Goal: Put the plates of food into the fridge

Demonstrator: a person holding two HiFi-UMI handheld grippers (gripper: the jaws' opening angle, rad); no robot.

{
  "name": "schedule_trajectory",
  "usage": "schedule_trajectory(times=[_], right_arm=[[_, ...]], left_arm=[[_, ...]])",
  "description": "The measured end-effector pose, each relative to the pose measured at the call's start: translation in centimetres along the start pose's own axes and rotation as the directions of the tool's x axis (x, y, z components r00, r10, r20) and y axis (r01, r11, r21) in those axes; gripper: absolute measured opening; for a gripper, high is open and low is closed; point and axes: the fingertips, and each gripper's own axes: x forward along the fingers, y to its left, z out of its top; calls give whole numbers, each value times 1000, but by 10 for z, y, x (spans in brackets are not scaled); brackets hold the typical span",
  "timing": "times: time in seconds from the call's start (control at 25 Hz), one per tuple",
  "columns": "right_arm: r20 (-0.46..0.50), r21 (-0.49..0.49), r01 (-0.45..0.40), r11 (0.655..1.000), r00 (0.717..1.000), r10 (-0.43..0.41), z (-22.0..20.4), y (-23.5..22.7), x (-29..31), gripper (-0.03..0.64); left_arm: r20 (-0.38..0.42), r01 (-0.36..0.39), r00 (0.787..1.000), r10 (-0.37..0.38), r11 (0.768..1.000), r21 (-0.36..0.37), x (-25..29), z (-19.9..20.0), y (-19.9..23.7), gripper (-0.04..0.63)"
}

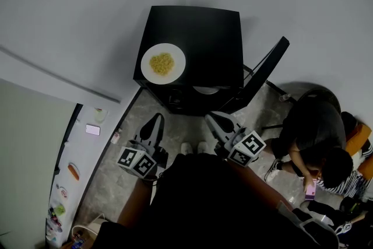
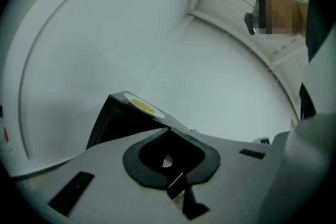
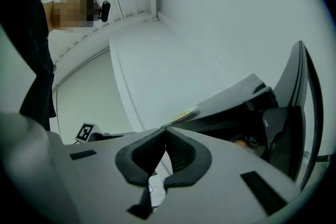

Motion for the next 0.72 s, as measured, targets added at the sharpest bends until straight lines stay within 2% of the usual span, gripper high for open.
schedule_trajectory(times=[0.12,0.28,0.36,0.44,0.48,0.56,0.68,0.72], right_arm=[[-7,5,-2,1000,1000,2,-2,0,4,25],[-11,9,-10,1000,1000,10,-2,2,7,25],[-17,13,-11,1000,1000,11,-3,2,8,25],[-26,20,-11,1000,1000,11,-5,1,8,25],[-29,22,-10,1000,1000,10,-6,1,8,25],[-29,28,-6,1000,1000,7,-5,2,7,25],[-26,26,-1,1000,1000,2,-4,2,7,25],[-27,24,0,1000,1000,1,-4,2,8,25]], left_arm=[[49,10,999,-2,985,-170,6,8,9,25],[102,34,995,1,941,-337,16,17,21,25],[111,38,994,12,897,-441,23,16,28,31],[122,48,992,21,842,-537,31,13,32,101],[131,57,991,23,817,-574,35,14,33,110],[153,79,988,20,786,-613,40,18,32,110],[164,95,986,12,774,-626,49,25,33,129],[173,108,985,7,761,-639,53,28,33,135]])
